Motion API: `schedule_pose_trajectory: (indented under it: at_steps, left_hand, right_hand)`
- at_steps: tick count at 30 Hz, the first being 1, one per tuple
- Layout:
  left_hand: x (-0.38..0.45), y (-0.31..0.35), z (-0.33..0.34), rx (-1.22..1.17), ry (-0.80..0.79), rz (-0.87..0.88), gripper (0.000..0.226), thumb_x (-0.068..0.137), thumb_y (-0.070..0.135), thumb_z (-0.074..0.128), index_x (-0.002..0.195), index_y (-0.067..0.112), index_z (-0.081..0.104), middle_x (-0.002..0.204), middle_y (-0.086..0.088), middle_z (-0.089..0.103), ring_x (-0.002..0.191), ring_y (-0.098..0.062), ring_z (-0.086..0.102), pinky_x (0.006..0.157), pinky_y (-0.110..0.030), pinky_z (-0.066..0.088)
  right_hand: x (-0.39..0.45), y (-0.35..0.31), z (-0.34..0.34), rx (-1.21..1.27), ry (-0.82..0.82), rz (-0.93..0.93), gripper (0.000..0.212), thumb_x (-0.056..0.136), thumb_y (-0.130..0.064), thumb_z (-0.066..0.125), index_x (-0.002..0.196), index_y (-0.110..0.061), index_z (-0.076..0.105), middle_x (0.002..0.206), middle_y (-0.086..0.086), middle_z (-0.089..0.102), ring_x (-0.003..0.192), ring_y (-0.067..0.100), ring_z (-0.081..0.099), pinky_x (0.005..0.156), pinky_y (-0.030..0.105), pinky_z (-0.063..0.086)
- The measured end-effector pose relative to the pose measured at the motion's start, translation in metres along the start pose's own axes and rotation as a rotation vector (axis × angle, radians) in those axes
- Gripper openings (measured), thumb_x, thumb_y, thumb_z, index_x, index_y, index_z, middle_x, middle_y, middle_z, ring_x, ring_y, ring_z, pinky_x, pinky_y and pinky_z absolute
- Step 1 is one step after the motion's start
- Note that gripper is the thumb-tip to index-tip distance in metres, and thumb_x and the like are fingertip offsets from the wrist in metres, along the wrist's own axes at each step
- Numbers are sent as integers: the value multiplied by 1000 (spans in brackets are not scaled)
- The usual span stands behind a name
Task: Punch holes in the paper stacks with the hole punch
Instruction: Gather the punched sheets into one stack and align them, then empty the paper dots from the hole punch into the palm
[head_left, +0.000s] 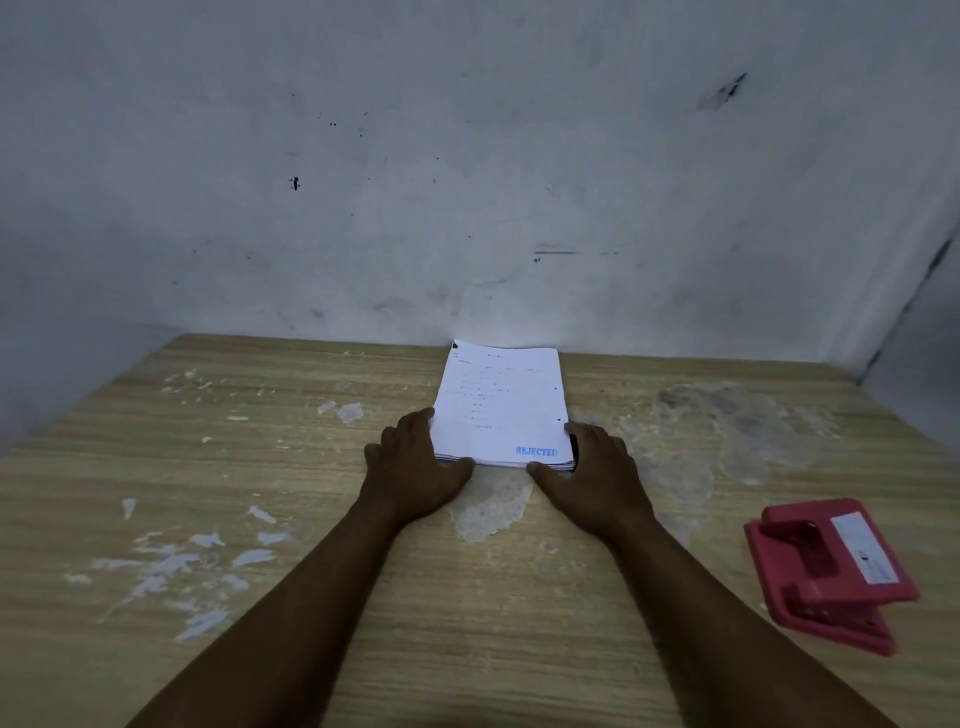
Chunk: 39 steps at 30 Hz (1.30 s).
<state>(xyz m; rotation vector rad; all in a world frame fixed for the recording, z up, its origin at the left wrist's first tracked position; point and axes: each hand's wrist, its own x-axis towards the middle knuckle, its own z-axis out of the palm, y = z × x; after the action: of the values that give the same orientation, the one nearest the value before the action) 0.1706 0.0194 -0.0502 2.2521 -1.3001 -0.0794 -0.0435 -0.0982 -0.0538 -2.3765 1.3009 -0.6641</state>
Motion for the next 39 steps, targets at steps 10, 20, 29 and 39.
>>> schedule_pose_trajectory:
  at_steps: [10,20,29,39]
  left_hand:
    - [-27,19,-5,27,227,266,54,80,37,60,129,17,53,136,-2,55,117,-31,53,91,-45,43]
    - [-112,77,23,-5,35,606,63,89,51,53,141,16,50,143,-4,53,134,-25,46,106,-41,39]
    - [-133,153,58,12,-241,564,67,99,54,42,154,18,32,162,-2,28,152,-22,17,120,-33,16]
    - [-130,182,66,-53,-336,495,56,104,51,27,153,26,34,163,4,27,152,-15,16,122,-35,13]
  right_hand:
    - [-50,-12,-16,211,20,30,94,83,-67,62,157,-25,23,161,-4,31,143,17,39,113,35,38]
    - [-137,-3,-59,591,36,92,63,93,-43,68,149,-29,43,148,-13,46,131,1,46,105,17,39]
    - [-126,54,-200,-185,-30,-72,64,85,-42,71,144,-30,50,152,-1,47,138,22,44,111,38,37]
    - [-101,107,-215,-472,-495,76,128,62,-75,79,161,-31,12,170,0,8,153,32,14,121,54,23]
